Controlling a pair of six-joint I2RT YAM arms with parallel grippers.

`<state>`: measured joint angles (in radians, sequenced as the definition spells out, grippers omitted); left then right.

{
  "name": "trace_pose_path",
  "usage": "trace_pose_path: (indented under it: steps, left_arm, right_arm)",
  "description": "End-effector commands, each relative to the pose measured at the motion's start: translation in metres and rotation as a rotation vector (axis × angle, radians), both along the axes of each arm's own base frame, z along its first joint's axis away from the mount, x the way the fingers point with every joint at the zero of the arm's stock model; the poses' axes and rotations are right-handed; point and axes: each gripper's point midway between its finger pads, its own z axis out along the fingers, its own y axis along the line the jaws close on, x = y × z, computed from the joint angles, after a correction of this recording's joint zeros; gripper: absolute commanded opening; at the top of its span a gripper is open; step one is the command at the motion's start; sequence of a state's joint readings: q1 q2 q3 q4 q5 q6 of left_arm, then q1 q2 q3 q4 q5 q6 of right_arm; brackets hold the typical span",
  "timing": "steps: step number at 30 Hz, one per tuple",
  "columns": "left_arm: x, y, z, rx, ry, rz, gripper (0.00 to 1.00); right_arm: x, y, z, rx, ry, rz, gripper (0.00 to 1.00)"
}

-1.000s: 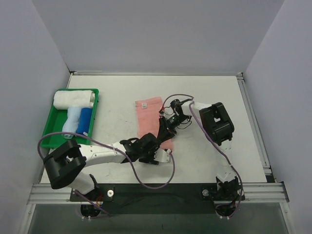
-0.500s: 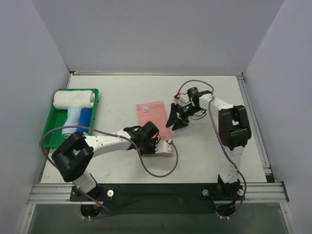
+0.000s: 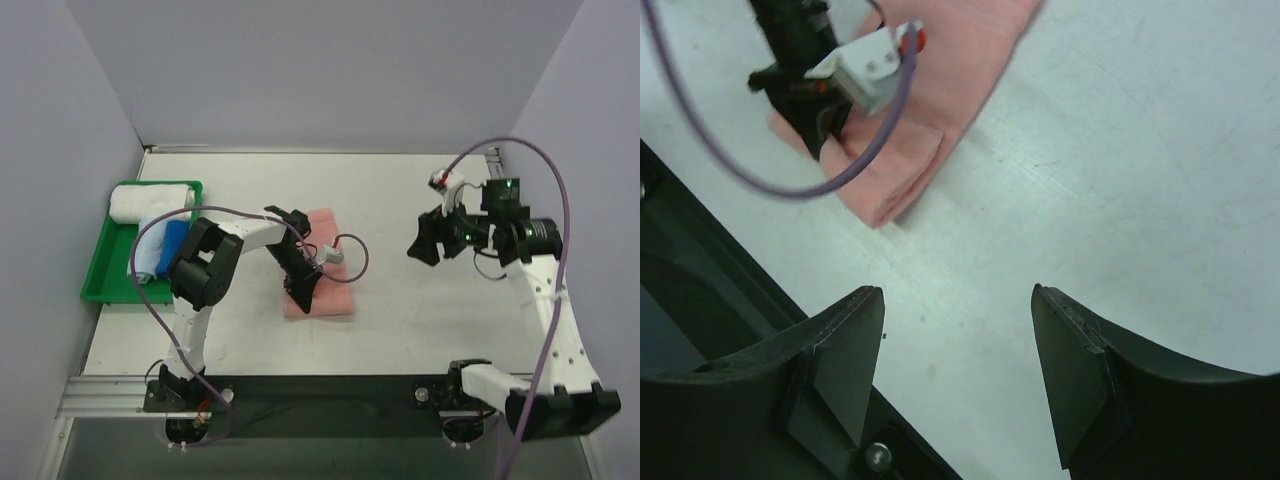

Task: Roll the towels
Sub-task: Roll the towel

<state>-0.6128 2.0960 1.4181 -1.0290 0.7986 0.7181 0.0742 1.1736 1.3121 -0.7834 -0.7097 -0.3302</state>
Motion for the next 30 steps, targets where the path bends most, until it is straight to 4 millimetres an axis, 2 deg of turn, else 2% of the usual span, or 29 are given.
trace_pose_path:
  steps: [1,3,5,7,8,10,11,12,14,15,17,18,21,24,27,30]
  left_arm:
    - [-0.026,0.020,-0.021,0.091,0.252,-0.002,0.00]
    - [-0.022,0.022,-0.023,0.103,0.283,0.012,0.00]
    - [-0.019,0.023,-0.028,0.123,0.313,0.014,0.00]
    - [-0.017,0.027,-0.033,0.141,0.331,0.011,0.00]
    - [-0.019,0.029,-0.036,0.147,0.349,0.002,0.00]
    - [-0.018,0.033,-0.041,0.164,0.360,0.007,0.00]
    - [-0.018,0.034,-0.045,0.170,0.365,0.006,0.00]
    - [-0.018,0.036,-0.047,0.178,0.371,0.006,0.00]
    - [-0.018,0.039,-0.050,0.184,0.376,-0.002,0.00]
    - [-0.018,0.039,-0.051,0.185,0.375,-0.004,0.01]
    - [-0.017,0.040,-0.052,0.186,0.379,-0.003,0.02]
    - [-0.014,0.039,-0.052,0.183,0.376,-0.003,0.04]
    - [-0.013,0.039,-0.053,0.178,0.384,-0.003,0.06]
    - [-0.013,0.040,-0.053,0.177,0.394,-0.001,0.09]
    - [-0.010,0.040,-0.052,0.166,0.396,0.010,0.11]
    - [-0.011,0.041,-0.051,0.163,0.397,0.010,0.12]
  right_arm:
    - [-0.064,0.009,-0.026,-0.116,0.043,0.188,0.60]
    - [-0.080,0.013,-0.032,-0.192,0.008,0.246,0.59]
    - [-0.091,0.023,-0.041,-0.167,0.036,0.305,0.60]
    - [-0.087,0.027,-0.052,-0.193,0.065,0.331,0.59]
    - [-0.091,0.037,-0.056,-0.219,0.065,0.392,0.59]
    - [-0.080,0.047,-0.069,-0.294,0.056,0.421,0.57]
    - [-0.085,0.063,-0.074,-0.324,0.040,0.487,0.56]
    - [-0.071,0.070,-0.082,-0.390,0.001,0.480,0.56]
    - [-0.071,0.093,-0.090,-0.437,-0.050,0.532,0.56]
    - [-0.074,0.120,-0.094,-0.447,-0.113,0.591,0.56]
    - [-0.070,0.136,-0.103,-0.504,-0.171,0.612,0.56]
    - [-0.077,0.156,-0.115,-0.508,-0.202,0.663,0.56]
    - [-0.073,0.180,-0.140,-0.544,-0.267,0.698,0.58]
    - [-0.067,0.196,-0.156,-0.542,-0.288,0.713,0.60]
    - [-0.066,0.201,-0.178,-0.550,-0.280,0.735,0.61]
    - [-0.068,0.198,-0.205,-0.561,-0.222,0.755,0.56]
